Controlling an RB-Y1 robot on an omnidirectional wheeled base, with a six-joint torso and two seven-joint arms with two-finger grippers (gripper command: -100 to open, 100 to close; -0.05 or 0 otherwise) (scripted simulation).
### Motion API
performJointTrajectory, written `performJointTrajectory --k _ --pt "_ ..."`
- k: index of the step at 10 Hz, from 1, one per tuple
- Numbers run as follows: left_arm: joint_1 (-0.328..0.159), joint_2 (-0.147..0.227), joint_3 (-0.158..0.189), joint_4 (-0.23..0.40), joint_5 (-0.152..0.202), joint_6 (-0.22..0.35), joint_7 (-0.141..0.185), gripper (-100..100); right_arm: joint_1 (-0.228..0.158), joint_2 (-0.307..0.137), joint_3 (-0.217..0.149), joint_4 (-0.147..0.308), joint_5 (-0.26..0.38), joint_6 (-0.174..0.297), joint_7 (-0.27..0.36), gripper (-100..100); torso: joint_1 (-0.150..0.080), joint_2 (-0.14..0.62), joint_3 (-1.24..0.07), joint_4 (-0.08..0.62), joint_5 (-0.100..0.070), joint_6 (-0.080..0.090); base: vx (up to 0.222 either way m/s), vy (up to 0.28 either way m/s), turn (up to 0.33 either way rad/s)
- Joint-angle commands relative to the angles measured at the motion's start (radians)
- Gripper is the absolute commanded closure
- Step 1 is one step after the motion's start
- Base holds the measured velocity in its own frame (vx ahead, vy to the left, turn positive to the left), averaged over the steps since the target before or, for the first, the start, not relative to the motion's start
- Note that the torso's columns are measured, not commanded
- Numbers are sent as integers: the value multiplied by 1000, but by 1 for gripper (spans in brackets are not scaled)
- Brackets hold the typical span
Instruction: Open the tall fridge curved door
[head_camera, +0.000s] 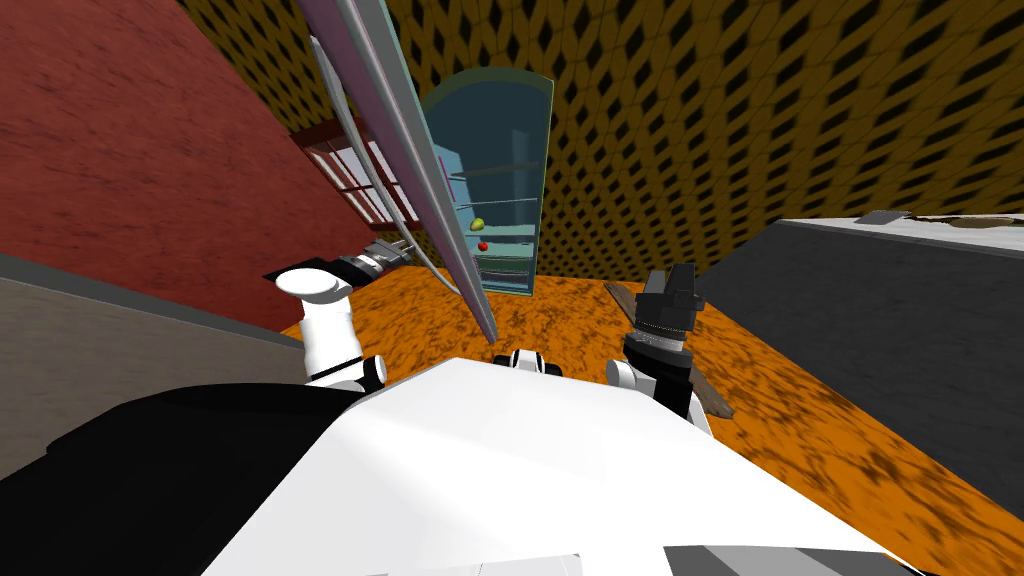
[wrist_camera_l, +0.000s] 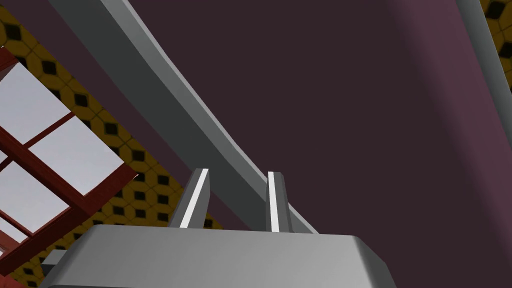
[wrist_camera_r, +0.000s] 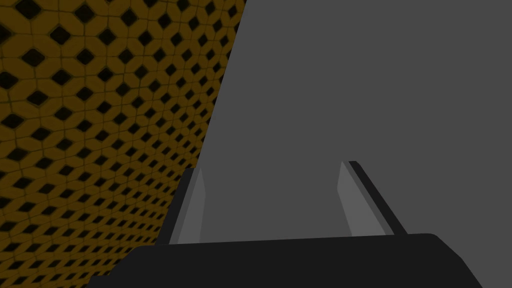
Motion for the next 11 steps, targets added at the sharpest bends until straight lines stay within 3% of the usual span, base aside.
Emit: performJointTrajectory --k 1,2,4,6,7,9,11 --pt "0 -5 3 -32 49 23 -18 100 0 0 0 0 0 0 0 0 0 0 0 0 -1 0 -107 291 -26" --pt "0 -5 3 -32 49 23 -18 100 0 0 0 0 0 0 0 0 1 2 1 0 0 1 -81 234 -15" --pt "10 -14 2 -64 93 54 -29 100 0 0 0 0 0 0 0 0 -1 0 -1 0 -1 1 -82 268 -20" --pt "12 -18 -7 -54 88 59 -31 100 0 0 0 0 0 0 0 0 -4 0 0 0 -1 1 -43 148 2" --pt "17 -21 -4 -66 110 77 -34 100 0 0 0 0 0 0 0 0 -9 -1 0 -3 0 0 -28 159 24" --pt "20 -25 -2 -77 131 94 -38 100 0 0 0 0 0 0 0 0 7 0 0 -1 3 1 -33 260 -30" --pt "28 -31 1 -98 173 126 -46 100 0 0 0 0 0 0 0 0 5 -3 -2 -2 2 2 -48 286 -30"
